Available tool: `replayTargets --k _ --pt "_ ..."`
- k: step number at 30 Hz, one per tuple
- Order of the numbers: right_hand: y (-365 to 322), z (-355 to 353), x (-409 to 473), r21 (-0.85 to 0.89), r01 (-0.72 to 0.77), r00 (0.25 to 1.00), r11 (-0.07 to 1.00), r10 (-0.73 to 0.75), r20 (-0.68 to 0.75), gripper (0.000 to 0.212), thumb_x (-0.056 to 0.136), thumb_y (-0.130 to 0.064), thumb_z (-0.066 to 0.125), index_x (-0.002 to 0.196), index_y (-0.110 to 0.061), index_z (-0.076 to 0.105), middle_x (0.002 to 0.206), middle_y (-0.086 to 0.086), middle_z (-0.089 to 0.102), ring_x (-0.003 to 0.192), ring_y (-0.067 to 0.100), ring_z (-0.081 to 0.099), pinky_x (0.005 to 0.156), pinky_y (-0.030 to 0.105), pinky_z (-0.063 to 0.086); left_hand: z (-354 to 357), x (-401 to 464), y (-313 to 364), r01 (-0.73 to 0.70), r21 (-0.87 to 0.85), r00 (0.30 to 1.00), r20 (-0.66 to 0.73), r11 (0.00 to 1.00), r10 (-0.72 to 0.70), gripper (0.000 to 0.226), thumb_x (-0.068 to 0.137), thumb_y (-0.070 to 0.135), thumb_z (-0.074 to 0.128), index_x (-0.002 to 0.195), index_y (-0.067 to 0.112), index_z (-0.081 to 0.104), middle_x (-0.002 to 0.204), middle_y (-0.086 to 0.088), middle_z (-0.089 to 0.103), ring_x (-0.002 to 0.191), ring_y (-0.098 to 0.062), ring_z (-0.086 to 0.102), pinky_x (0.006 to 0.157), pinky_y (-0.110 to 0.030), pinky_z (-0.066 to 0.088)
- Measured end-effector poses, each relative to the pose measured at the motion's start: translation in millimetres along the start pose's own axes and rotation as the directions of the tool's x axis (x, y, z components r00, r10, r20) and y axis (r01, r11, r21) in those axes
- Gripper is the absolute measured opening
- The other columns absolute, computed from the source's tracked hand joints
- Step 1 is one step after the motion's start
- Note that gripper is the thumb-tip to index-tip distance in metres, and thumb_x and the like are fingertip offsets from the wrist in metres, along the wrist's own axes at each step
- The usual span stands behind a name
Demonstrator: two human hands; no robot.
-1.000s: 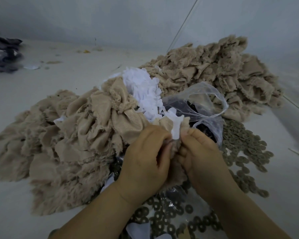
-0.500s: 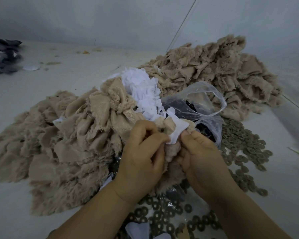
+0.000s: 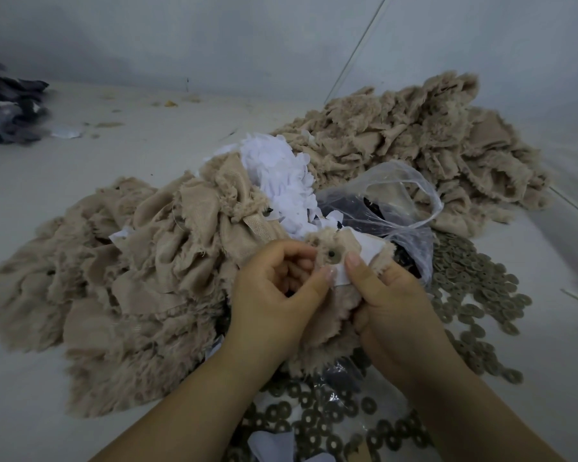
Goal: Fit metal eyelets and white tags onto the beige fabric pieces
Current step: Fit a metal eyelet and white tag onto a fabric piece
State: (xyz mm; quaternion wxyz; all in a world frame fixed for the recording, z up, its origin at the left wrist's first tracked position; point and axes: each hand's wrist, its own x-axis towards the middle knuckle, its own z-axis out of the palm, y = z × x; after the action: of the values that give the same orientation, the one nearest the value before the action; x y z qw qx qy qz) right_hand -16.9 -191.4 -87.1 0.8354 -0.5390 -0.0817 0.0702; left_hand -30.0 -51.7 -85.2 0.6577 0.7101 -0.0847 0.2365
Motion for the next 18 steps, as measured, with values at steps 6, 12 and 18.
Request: replayTargets --k 6,12,18 --pt "-2.2 4.6 -0.5 0.14 -0.019 1.0 0.99 0.022 -0.021 0.034 0.096 -0.029 0.054 0.117 -0.008 0.069 0.118 0.023 0.069 0.111 0.036 0.067 0.09 0.041 0.057 -1.6 4.1 -6.7 0.124 0.015 0.99 0.06 0.992 -0.124 0.015 0.087 0.014 0.072 0.093 0.027 0.072 0.086 -0.002 0.07 0.077 -0.019 0.066 0.069 -0.027 0.056" --pt "-3.6 7.0 -1.7 0.072 0.03 0.993 0.997 -0.021 -0.119 0.041 0.091 -0.035 0.056 0.117 -0.005 0.066 0.111 0.017 0.073 0.105 0.032 0.07 0.083 0.037 0.059 -3.7 4.0 -1.4 0.111 -0.001 0.993 0.049 0.994 -0.111 0.018 0.088 0.028 0.057 0.075 0.018 0.064 0.067 0.003 0.062 0.063 -0.005 0.055 0.059 -0.02 0.048" --pt "-6.6 10.8 -3.9 0.09 -0.071 0.997 0.993 0.069 0.032 0.037 0.092 -0.033 0.06 0.116 -0.006 0.07 0.12 0.021 0.069 0.114 0.034 0.066 0.092 0.04 0.056 -1.8 3.7 2.2 0.009 0.034 1.0 -0.002 0.999 -0.009 0.017 0.091 0.022 0.056 0.078 0.014 0.061 0.07 -0.003 0.06 0.062 -0.007 0.053 0.057 -0.025 0.048"
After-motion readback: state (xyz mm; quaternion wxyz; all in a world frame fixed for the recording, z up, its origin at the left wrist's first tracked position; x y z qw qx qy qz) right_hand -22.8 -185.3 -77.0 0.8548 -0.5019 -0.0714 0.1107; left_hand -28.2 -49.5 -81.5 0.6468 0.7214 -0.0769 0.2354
